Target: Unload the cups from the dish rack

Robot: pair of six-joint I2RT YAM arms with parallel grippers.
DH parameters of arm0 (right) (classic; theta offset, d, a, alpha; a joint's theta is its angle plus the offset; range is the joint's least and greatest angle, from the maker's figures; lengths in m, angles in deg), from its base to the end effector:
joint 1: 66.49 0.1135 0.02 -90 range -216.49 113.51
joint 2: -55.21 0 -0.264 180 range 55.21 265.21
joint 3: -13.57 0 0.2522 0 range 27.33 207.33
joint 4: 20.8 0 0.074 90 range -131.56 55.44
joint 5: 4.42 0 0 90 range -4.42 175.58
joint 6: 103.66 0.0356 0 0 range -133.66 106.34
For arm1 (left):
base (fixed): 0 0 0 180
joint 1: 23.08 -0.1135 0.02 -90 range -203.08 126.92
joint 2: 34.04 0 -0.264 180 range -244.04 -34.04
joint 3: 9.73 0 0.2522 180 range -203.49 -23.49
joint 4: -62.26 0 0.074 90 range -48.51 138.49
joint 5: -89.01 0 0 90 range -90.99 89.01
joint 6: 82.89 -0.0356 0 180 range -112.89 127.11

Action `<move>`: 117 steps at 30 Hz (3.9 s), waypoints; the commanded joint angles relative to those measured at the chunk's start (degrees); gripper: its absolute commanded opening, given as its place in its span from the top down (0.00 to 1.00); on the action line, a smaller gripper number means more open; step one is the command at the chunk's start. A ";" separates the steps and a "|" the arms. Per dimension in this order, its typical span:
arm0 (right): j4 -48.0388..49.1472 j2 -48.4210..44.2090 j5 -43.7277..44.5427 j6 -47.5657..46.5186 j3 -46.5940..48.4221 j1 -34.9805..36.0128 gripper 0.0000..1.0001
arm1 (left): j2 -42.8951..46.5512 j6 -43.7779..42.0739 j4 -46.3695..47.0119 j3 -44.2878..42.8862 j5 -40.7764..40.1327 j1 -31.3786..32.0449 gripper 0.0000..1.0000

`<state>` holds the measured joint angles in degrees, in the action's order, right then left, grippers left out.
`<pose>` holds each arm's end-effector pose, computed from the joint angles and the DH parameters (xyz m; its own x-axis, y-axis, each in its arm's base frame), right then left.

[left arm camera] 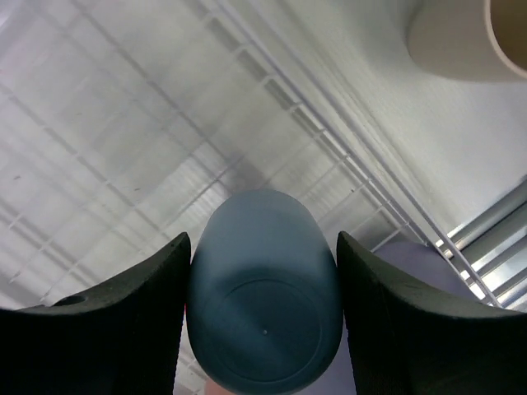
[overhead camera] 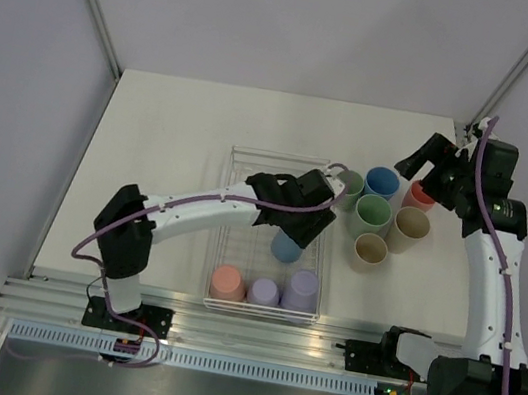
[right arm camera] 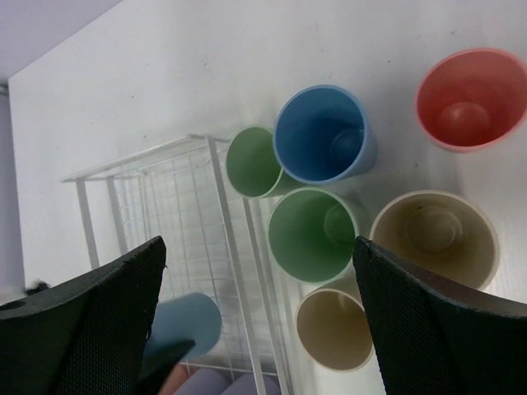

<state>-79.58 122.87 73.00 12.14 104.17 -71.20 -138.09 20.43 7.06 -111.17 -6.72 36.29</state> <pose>0.2399 -0.0120 0.3923 -0.5671 0.4729 -0.6743 0.1677 0.8679 0.4676 0.2040 -0.3375 0.2655 -0.6106 0.5813 -0.5379 0.7074 0.7056 -0.0405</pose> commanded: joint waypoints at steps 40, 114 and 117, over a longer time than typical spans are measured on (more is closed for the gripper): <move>62.94 -4.03 -27.85 29.48 -32.89 35.12 0.67 | 25.92 65.77 105.93 56.83 33.33 -27.30 0.98; -5.79 5.67 19.08 -1.46 3.14 39.07 0.02 | 35.41 -1.98 17.34 27.03 40.88 -6.73 0.02; -5.79 1.71 23.46 0.03 5.16 38.99 0.02 | 33.92 -2.68 19.19 26.60 42.74 -4.97 0.01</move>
<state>-85.54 129.36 92.86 9.87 106.16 -32.10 -103.47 21.22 22.30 -81.86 30.74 29.95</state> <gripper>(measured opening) 0.978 0.984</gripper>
